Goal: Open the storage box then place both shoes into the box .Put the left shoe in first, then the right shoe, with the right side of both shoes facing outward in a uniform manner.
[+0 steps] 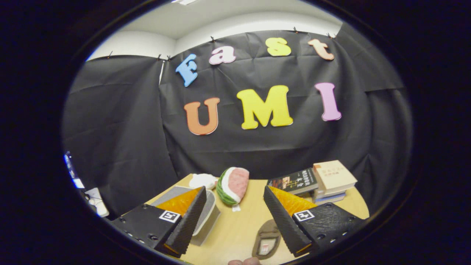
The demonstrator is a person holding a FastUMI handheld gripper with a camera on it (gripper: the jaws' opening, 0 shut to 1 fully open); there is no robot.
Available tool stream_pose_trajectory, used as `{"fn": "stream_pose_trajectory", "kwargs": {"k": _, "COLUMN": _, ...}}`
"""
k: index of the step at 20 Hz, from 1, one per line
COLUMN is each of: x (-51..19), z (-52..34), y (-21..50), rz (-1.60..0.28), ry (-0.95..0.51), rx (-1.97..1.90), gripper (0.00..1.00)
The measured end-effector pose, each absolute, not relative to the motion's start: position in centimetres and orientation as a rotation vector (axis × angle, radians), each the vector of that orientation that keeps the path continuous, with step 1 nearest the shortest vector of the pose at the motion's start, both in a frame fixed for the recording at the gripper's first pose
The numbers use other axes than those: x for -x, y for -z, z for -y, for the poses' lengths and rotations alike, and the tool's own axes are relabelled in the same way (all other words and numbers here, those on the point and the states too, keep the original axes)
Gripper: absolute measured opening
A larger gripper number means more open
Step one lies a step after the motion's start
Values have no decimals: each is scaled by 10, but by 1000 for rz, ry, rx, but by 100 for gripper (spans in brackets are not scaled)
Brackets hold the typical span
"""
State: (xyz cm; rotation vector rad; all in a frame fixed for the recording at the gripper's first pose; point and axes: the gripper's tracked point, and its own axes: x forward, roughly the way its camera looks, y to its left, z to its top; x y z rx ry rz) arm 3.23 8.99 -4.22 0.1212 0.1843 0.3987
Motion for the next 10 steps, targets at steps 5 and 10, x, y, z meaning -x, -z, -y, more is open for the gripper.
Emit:
{"fn": "stream_pose_trajectory", "kwargs": {"k": 5, "x": -49, "z": -126, "y": 91, "rz": -323, "ry": -527, "rx": -186, "gripper": 95}}
{"fn": "stream_pose_trajectory", "kwargs": {"k": 10, "x": -67, "z": -155, "y": 149, "rz": -495, "ry": -616, "rx": -316, "gripper": 95}}
